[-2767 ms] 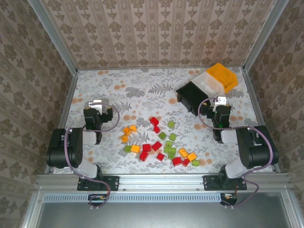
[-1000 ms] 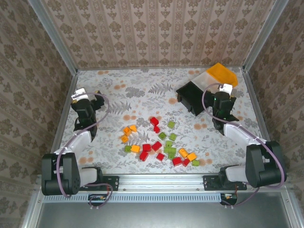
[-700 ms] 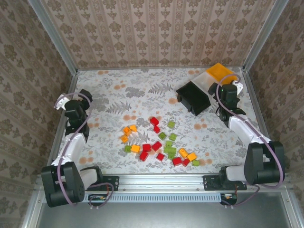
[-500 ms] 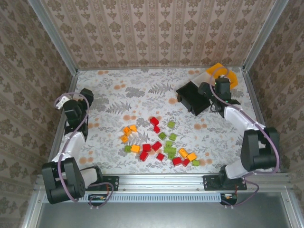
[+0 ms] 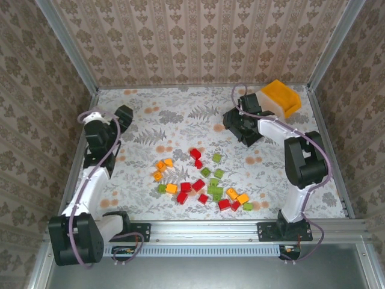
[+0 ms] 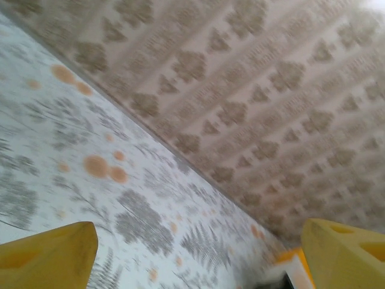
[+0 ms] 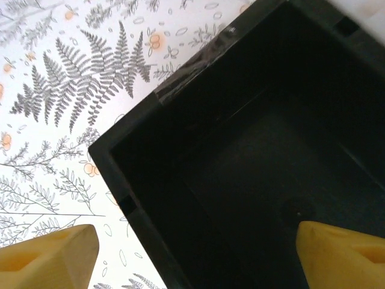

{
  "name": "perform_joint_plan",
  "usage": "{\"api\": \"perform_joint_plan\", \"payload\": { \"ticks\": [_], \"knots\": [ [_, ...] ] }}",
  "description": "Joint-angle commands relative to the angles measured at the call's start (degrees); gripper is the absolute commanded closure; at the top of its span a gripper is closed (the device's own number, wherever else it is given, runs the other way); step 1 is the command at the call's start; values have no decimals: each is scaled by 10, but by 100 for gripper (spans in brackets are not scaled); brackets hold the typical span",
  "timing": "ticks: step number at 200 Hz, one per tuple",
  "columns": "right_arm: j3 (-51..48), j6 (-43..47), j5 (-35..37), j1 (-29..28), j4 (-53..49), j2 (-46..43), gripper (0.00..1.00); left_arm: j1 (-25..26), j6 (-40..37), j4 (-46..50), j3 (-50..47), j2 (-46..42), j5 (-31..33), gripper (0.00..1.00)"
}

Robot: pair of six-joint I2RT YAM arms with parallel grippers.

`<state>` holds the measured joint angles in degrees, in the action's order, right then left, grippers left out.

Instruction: Sort the legos into containers by color

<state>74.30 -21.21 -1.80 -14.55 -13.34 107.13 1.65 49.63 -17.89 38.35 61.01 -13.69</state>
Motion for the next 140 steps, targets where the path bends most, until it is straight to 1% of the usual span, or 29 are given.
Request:
{"api": "perform_joint_plan", "payload": {
  "ticks": [1, 32, 71, 84, 92, 109, 140],
  "knots": [
    [33, -22, -6, -25, -30, 26, 15, 54, -62, 94, 29, 0, 19, 14],
    [51, -80, -13, -65, -1, 48, 18, 109, -62, 96, 17, 20, 35, 17],
    [89, -154, -32, -119, 45, 67, 19, 155, -58, 76, 16, 71, 23, 19],
    [90, -179, -45, -127, 73, 62, 18, 167, -57, 67, 17, 89, 22, 19],
    [87, -192, -41, -128, 83, 56, 18, 176, -56, 61, 19, 100, 22, 19],
    [63, -210, 2, -126, 92, 20, 17, 194, -58, 46, 28, 133, 21, 19],
    [-11, -225, 112, -110, 74, -84, 16, 240, -61, 32, 80, 218, 40, 21]
  ]
}}
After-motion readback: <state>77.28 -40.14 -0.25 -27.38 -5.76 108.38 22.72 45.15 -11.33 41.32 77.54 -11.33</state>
